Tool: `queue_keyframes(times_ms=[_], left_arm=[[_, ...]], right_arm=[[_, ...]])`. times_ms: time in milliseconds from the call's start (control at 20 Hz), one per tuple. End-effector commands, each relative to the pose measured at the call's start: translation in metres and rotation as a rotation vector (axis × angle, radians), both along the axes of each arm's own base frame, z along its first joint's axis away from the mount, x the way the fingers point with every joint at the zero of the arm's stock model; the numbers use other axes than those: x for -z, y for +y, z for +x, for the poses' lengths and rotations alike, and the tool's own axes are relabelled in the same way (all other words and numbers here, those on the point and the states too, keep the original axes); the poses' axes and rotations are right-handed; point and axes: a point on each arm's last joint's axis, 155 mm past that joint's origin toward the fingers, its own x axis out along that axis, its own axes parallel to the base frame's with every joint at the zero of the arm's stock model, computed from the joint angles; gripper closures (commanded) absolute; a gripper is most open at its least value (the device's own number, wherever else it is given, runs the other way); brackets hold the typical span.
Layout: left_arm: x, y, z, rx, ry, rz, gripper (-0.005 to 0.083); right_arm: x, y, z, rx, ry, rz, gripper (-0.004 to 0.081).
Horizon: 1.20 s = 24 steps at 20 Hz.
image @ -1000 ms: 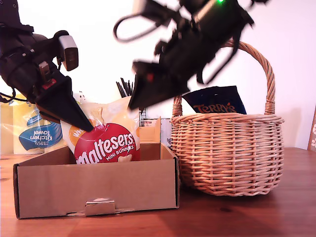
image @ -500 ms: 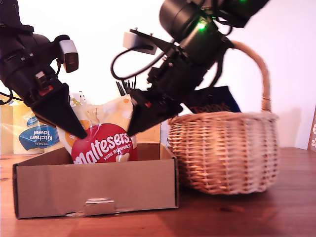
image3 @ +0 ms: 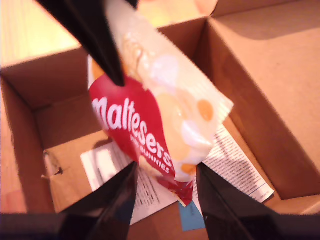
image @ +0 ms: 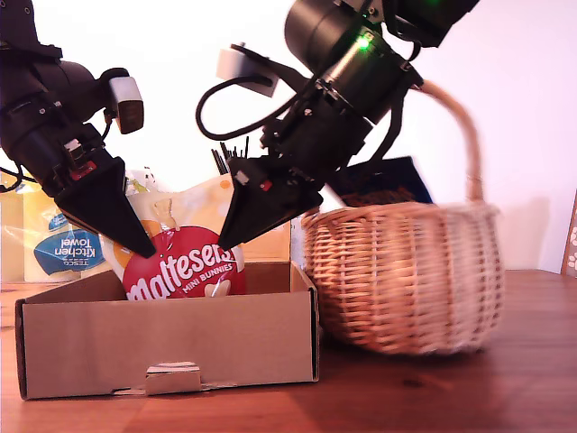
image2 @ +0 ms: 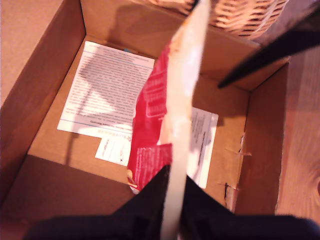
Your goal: Move the bags of Easter eggs from the cardboard box on the left into the woven basket on the right side.
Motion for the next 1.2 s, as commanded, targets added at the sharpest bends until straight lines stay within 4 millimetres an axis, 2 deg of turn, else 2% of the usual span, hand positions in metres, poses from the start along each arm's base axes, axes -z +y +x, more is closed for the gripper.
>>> queue_keyframes(times_ms=[0, 200, 350, 500, 750, 1000, 1150], left_arm=[[0.009, -0.001, -0.004, 0.013, 0.018, 0.005, 0.0798], [0.009, -0.002, -0.006, 0.017, 0.025, 0.003, 0.0798], [0.009, -0.006, -0.009, 0.029, 0.026, 0.004, 0.0797], [0.01, -0.011, -0.012, 0.031, 0.034, 0.015, 0.0797], [0.014, -0.01, -0.01, 0.024, 0.026, 0.046, 0.0797], [0.014, -0.016, -0.015, 0.048, 0.025, 0.047, 0.0797], [0.013, -0.022, -0.017, 0.071, 0.011, 0.043, 0.0797]], right_arm=[[0.001, 0.006, -0.002, -0.005, -0.001, -0.012, 0.0429], [-0.004, -0.008, 0.011, 0.07, -0.053, -0.063, 0.0428], [-0.017, -0.007, 0.012, 0.082, -0.062, -0.039, 0.0428], [-0.015, -0.008, 0.007, 0.082, -0.043, -0.049, 0.0428], [-0.023, 0.003, -0.006, 0.065, -0.046, -0.033, 0.0428], [-0.028, 0.004, -0.001, 0.061, -0.093, -0.037, 0.0417], [-0.029, 0.011, -0.007, 0.02, -0.074, -0.007, 0.0417]])
